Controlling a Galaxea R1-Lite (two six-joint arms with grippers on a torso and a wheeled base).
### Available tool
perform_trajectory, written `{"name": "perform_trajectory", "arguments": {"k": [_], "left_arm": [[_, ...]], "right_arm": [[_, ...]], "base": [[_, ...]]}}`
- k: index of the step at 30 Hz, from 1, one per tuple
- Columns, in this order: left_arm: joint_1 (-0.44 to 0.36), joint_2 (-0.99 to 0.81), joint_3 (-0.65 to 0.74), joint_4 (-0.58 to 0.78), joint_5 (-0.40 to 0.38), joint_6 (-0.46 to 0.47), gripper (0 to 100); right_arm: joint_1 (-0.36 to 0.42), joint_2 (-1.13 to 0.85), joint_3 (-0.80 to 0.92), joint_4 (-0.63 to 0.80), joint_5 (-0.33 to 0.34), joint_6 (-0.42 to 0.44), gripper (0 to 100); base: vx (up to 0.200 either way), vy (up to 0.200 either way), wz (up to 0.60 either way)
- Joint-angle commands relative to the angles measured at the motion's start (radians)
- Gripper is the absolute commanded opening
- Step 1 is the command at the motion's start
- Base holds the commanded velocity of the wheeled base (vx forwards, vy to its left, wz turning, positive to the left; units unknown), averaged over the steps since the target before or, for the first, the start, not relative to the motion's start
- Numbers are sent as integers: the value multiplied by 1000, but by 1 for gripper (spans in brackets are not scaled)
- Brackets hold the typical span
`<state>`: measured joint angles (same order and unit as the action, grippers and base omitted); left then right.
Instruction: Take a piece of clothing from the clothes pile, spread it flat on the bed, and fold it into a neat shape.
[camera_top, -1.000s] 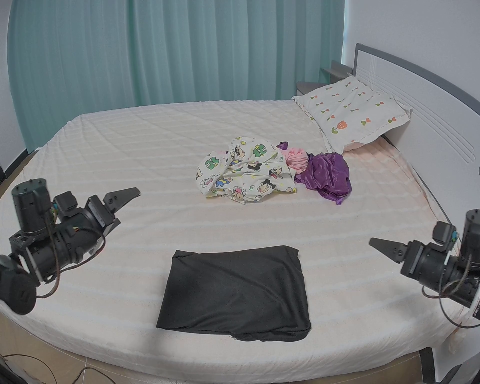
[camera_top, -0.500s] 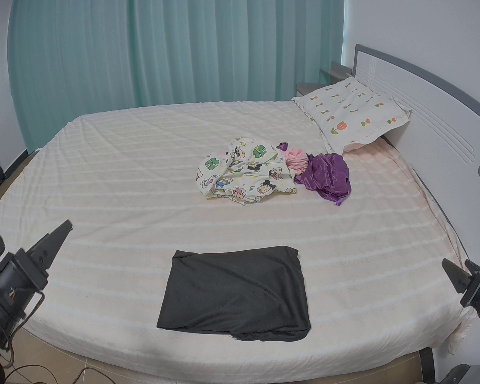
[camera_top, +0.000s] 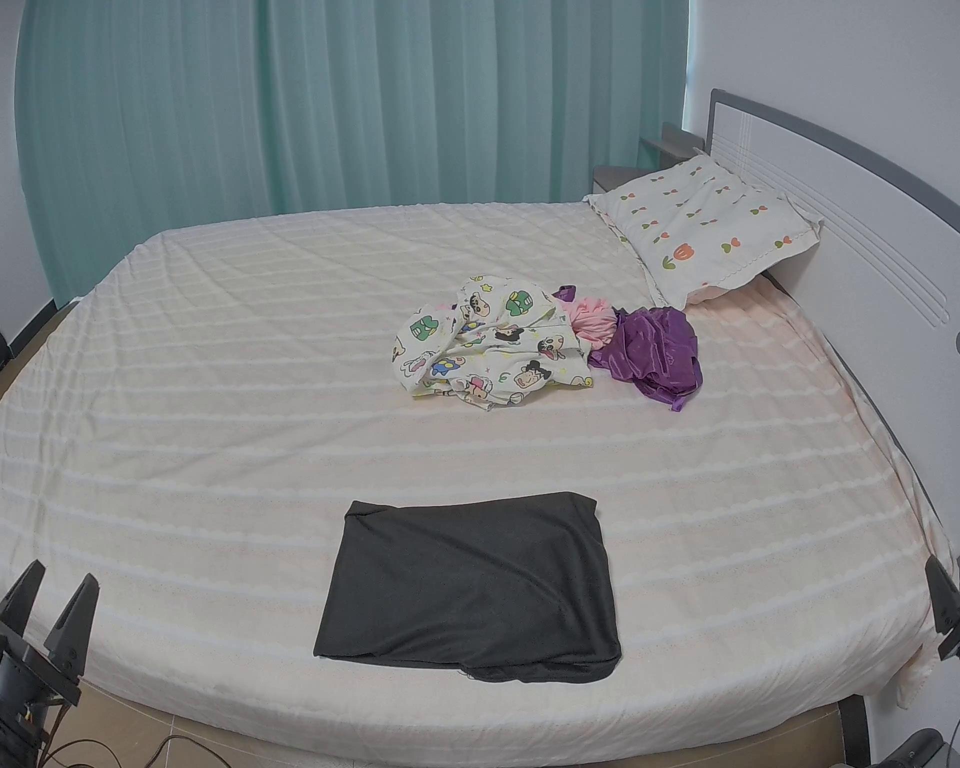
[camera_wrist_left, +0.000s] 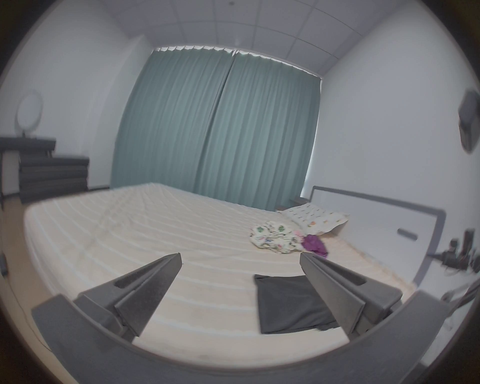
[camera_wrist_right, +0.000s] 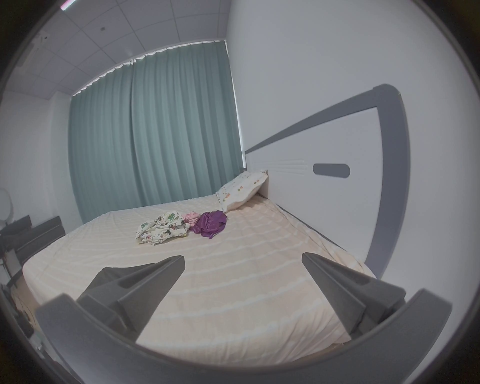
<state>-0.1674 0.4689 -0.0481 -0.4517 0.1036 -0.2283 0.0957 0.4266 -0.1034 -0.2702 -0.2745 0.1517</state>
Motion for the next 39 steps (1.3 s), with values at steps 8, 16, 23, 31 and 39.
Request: {"name": "perform_trajectory", "arguments": {"k": [8, 16, 23, 31, 39], "left_arm": [[3, -375, 24, 200, 220, 218, 100], [105, -377, 20, 225, 261, 224, 100], [197, -405, 48, 242, 143, 247, 100], [167, -467, 48, 384, 31, 242, 100], [167, -464, 48, 387, -150, 190, 100]], "right_arm": [[-136, -356, 103, 167, 147, -152, 100], [-125, -368, 100, 203, 167, -192, 100], [-125, -365, 80, 275, 161, -212, 100], [-100, -427, 80, 264, 172, -210, 100], [-99, -425, 71, 293, 230, -169, 100]], "base": [[0, 0, 0], [0, 0, 0], [0, 0, 0], [0, 0, 0], [0, 0, 0]]}}
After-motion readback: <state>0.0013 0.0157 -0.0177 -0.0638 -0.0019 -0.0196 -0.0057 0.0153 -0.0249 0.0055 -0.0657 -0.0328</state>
